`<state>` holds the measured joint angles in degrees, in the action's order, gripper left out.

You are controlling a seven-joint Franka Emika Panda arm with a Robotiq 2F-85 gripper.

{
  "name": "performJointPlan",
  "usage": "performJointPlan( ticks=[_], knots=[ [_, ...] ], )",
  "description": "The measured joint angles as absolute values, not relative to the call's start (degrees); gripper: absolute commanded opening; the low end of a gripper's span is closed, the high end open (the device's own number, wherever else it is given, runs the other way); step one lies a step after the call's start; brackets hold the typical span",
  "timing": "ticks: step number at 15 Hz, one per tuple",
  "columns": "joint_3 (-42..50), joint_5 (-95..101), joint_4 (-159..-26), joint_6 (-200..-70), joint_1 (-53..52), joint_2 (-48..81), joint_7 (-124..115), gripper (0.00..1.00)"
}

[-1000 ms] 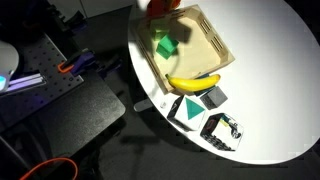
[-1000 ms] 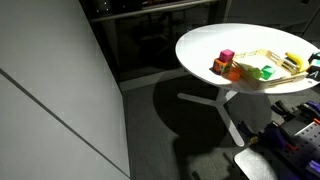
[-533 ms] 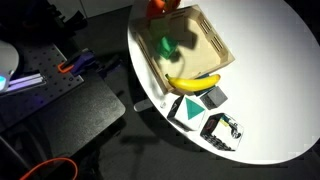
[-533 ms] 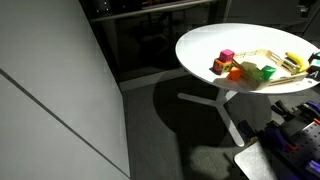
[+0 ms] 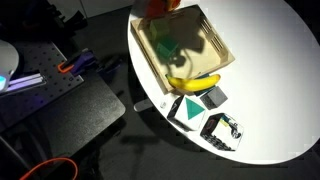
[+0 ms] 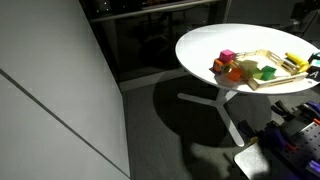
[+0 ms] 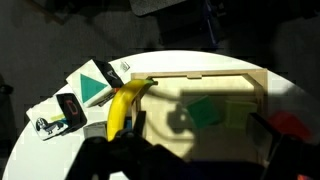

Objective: Put the banana on the tray then stack the green blocks

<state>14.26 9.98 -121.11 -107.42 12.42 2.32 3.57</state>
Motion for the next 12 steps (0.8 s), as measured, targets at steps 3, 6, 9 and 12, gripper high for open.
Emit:
performJointPlan(
  ticks=[3, 6, 9, 12],
  knots=[
    [14.55, 9.98, -118.65, -107.42, 13.19, 5.76, 3.57, 1.00],
    [14.92, 9.88, -115.70, -107.42, 14.30, 9.35, 3.57, 1.00],
    [15.31, 9.35, -112.71, -107.42, 15.66, 12.90, 3.57, 1.00],
    [15.61, 8.83, -109.93, -107.42, 17.20, 16.11, 3.59, 1.00]
  ],
)
